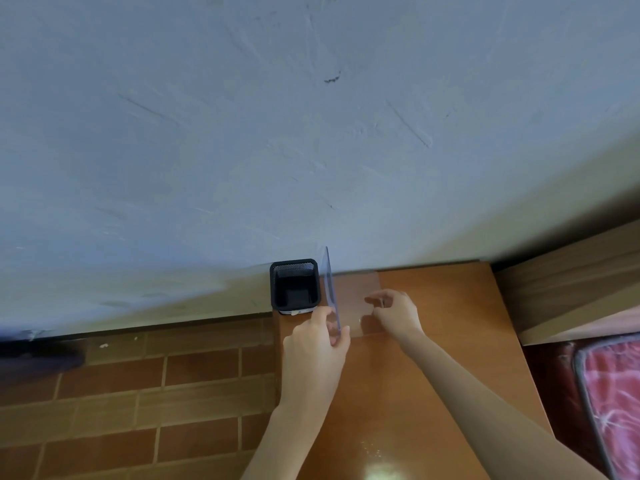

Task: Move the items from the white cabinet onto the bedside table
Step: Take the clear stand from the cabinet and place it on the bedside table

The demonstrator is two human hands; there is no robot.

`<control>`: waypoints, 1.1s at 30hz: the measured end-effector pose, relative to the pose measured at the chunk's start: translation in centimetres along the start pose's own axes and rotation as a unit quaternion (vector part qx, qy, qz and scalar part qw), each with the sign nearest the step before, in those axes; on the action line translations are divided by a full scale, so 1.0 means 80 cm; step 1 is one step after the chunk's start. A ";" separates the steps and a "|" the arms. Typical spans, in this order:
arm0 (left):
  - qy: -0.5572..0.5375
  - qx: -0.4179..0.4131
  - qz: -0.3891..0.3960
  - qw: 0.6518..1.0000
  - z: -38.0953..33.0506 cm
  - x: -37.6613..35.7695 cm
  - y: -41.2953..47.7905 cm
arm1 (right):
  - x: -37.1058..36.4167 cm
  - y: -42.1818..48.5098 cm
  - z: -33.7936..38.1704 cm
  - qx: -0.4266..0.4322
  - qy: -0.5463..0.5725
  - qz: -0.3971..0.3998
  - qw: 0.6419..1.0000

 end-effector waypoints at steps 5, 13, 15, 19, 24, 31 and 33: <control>-0.003 0.001 -0.006 1.000 0.002 0.002 0.006 | 0.000 -0.001 0.005 0.002 0.025 0.005 1.000; 0.021 -0.002 0.008 1.000 0.001 0.001 0.012 | -0.004 0.003 0.016 -0.014 0.054 0.054 0.997; 0.013 0.010 0.032 0.999 0.004 -0.002 0.008 | -0.001 -0.004 0.017 -0.015 0.046 0.069 0.996; 0.011 0.008 0.045 0.999 -0.013 0.025 -0.002 | 0.034 -0.028 0.035 0.006 -0.005 0.068 0.998; 0.065 -0.097 0.020 0.993 -0.080 0.097 -0.009 | 0.128 -0.075 0.115 0.135 -0.136 0.081 0.978; 0.076 -0.213 0.013 0.974 -0.226 0.190 -0.024 | 0.306 -0.163 0.233 0.275 -0.281 -0.044 0.918; 0.098 -0.263 -0.005 0.960 -0.275 0.212 -0.034 | 0.349 -0.196 0.251 0.306 -0.319 -0.101 0.891</control>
Point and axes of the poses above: each hand's wrist, its own y-axis towards the middle knuckle, its own x-axis out of the back of the hand, z = x × y, the point moved 8 cm from there along y, towards the middle knuckle, and after that the axes turned 10 degrees about -z, right-handed, at the moved point
